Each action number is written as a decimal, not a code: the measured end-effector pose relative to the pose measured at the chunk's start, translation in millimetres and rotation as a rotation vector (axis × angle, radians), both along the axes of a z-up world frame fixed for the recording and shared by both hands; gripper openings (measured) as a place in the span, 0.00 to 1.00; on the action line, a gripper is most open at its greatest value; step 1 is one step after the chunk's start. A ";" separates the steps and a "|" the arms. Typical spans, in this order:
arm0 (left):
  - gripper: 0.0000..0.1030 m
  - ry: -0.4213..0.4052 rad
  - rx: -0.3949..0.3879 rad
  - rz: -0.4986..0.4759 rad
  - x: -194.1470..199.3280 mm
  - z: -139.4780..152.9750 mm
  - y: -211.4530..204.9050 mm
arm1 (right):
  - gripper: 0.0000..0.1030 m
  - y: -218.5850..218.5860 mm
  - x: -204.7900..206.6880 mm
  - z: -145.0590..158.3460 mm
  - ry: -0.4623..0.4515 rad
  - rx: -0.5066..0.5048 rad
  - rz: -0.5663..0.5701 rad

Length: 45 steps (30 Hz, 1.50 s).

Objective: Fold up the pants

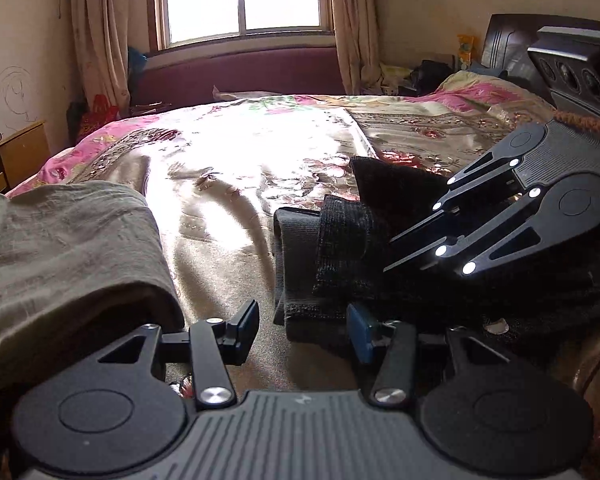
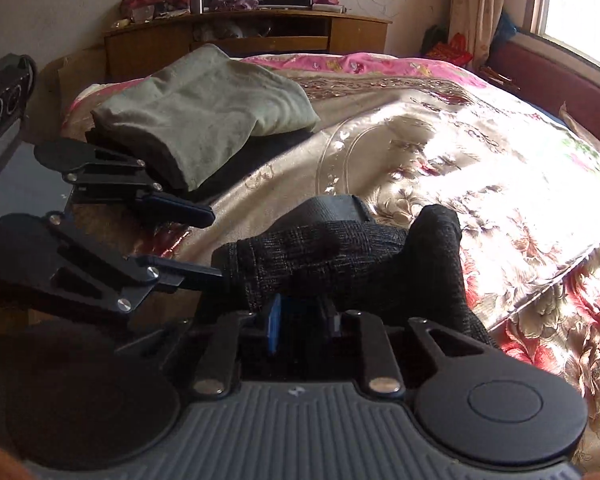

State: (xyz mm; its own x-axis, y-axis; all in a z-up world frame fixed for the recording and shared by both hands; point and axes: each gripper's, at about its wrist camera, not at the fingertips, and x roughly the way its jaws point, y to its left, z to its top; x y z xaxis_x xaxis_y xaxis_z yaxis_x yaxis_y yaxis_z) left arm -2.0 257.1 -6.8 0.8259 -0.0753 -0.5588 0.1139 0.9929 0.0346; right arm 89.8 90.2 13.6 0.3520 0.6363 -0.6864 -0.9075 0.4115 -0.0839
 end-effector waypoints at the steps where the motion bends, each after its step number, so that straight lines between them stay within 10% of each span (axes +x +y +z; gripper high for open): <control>1: 0.61 -0.004 -0.001 0.003 -0.5 0.5 1.2 | 0.17 0.8 -0.7 -1.8 -0.026 -0.011 -0.017; 8: 0.61 -0.046 -0.026 0.006 -5.0 6.8 4.2 | 0.07 -5.0 -5.0 -2.1 -0.028 0.009 -0.221; 15: 0.61 -0.062 -0.039 0.014 -10.2 8.0 6.9 | 0.41 12.0 -25.5 -11.7 -0.127 0.002 -0.217; 23: 0.61 -0.068 -0.040 0.030 -15.7 9.3 12.7 | 0.05 -0.3 -18.3 -1.6 -0.047 0.079 -0.290; 45: 0.60 -0.058 0.067 0.025 -13.1 28.4 -5.4 | 0.12 0.0 -38.6 -9.5 0.140 0.224 -0.192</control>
State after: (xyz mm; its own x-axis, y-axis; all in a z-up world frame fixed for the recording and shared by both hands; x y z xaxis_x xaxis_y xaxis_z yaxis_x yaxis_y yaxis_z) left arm -15.1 251.6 21.6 0.8580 -0.0186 -0.5134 0.0852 0.9907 0.1064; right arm 51.3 90.1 4.1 0.3920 0.7086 -0.5867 -0.8081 0.5700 0.1484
